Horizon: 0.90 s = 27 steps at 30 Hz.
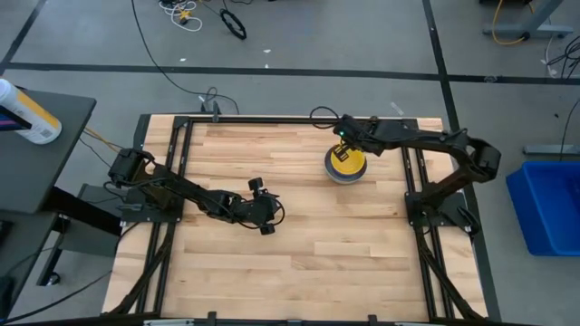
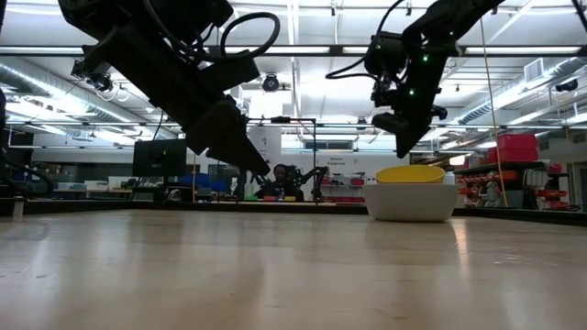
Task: Nest bowls inside each other
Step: Stack the yellow bowl on the red bowl, then return to Home Position
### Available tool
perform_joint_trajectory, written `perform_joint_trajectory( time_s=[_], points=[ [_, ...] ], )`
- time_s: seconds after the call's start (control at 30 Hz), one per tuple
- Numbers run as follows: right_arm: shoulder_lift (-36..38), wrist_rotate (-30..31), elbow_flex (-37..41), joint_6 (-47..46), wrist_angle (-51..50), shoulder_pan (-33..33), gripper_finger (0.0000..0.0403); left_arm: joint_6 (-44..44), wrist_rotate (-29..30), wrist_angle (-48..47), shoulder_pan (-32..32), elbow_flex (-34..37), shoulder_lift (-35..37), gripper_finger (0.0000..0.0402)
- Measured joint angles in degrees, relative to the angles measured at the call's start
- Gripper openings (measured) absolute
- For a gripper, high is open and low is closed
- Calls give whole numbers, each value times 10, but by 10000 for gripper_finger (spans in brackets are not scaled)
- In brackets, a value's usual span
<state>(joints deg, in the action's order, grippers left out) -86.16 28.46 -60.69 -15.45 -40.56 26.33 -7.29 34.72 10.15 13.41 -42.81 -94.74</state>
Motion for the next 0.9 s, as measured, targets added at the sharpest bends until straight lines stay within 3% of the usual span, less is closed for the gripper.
perform_joint_trajectory(
  time_s=[0.37,0.57,0.73,0.9],
  points=[
    [-89,31,0,-33,23,-3,2,0,1,0,0,0,0,167],
    [-89,120,0,-47,23,-16,1,15,27,-3,0,0,0,167],
    [-48,85,0,-39,21,-32,1,59,71,-2,0,0,9,167],
    [10,-19,0,27,43,-103,0,123,105,-21,13,0,71,167]
  ],
)
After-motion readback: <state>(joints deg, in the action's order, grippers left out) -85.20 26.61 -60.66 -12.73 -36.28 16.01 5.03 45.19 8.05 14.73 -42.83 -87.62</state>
